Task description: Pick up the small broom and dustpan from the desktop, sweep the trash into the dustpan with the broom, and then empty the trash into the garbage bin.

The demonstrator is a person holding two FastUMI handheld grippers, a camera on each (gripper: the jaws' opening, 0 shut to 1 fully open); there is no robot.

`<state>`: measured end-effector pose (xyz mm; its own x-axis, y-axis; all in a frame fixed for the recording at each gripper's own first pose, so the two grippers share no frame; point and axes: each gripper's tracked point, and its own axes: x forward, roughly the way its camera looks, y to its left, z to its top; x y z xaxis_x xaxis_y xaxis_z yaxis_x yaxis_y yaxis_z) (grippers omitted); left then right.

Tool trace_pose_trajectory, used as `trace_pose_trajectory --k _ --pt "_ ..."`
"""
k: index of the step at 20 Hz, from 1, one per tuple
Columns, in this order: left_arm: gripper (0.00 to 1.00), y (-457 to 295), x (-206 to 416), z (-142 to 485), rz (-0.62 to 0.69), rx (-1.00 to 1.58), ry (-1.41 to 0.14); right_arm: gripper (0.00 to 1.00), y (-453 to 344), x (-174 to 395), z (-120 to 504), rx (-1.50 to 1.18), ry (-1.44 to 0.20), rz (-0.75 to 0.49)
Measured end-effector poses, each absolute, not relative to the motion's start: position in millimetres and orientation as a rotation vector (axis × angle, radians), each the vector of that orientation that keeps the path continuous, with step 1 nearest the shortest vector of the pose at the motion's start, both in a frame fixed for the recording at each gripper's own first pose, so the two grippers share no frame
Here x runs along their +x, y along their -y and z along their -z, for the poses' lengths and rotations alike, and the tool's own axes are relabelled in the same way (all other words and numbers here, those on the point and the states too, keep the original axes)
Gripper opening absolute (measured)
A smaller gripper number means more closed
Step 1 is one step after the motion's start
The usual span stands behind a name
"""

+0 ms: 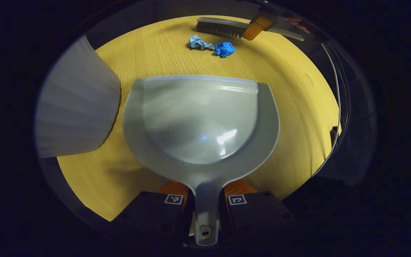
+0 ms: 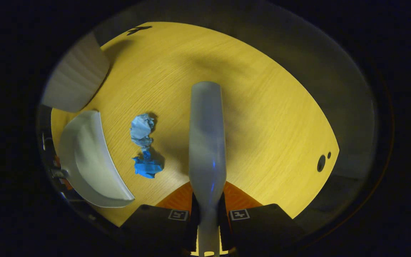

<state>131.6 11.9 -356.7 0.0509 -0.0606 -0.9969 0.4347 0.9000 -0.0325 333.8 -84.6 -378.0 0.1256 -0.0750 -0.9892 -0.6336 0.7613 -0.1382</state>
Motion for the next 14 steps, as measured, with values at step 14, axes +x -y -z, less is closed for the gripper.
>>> trace_pose_trajectory --k 14 --pt "0.3 -15 137 365 0.548 0.278 -1.329 0.31 12 240 371 -0.465 -1.561 -0.897"
